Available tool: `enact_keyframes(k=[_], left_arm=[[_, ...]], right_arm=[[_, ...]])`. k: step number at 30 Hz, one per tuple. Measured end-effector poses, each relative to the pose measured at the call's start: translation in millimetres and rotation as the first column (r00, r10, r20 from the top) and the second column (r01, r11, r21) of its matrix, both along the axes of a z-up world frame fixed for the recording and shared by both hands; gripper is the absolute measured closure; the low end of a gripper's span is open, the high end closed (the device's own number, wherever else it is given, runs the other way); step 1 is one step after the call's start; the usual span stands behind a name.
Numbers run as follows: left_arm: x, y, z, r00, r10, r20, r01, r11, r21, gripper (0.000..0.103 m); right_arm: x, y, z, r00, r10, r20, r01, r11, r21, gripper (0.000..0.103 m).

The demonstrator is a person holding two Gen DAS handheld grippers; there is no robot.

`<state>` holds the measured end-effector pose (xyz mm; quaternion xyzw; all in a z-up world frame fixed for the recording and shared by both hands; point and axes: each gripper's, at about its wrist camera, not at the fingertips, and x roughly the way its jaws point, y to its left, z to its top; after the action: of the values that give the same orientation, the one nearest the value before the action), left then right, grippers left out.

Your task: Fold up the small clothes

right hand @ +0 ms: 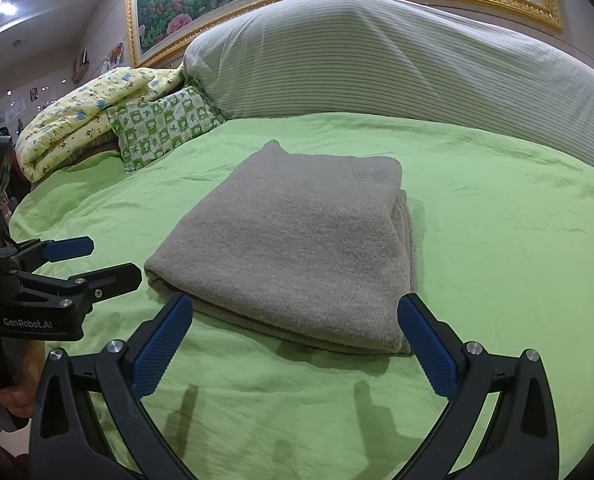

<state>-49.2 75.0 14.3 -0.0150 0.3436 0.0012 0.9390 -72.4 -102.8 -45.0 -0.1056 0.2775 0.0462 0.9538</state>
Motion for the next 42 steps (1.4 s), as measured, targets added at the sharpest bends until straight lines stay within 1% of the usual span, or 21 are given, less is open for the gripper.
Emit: enact_keyframes(k=[11,15,18,24,37,42], left_arm=[[5.6,2.3,1.5,1.000,0.000,-0.010,0.000,1.000,-0.004,0.001],[7.9,5.4,4.5,1.000,0.003,-0.007,-0.003,1.000,-0.028,0.001],[10.6,4.0,8.5,1.000,-0.001,-0.001,0.001,1.000,-0.009,0.001],[17.1,-1.3,11.6,1.000,-0.013,-0.005,0.013,1.000,0.007,0.001],[31.4,-5.3,12.5,0.999,-0.033,-0.019,0.034,0.999,0.018,0.001],[37.2,-2.0,12.0,0.999,-0.027,-0.027,0.027,1.000,0.008,0.001]], right_arm=[[2.6,4.9,10.2,1.000,-0.002,0.009,0.002,1.000,0.014,0.001],[3.6,4.5,12.6,1.000,-0.007,0.006,0.007,1.000,0.022,0.001],[4.2,4.6,15.5,1.000,-0.009,0.006,0.009,1.000,0.024,0.001],[7.5,3.3,21.2,1.000,-0.010,0.010,0.009,1.000,0.029,0.001],[22.0,-3.6,27.3,1.000,-0.015,-0.009,0.016,0.999,0.037,0.001],[30.7,-7.8,26.5,0.999,-0.022,-0.025,0.023,0.999,0.032,0.001]])
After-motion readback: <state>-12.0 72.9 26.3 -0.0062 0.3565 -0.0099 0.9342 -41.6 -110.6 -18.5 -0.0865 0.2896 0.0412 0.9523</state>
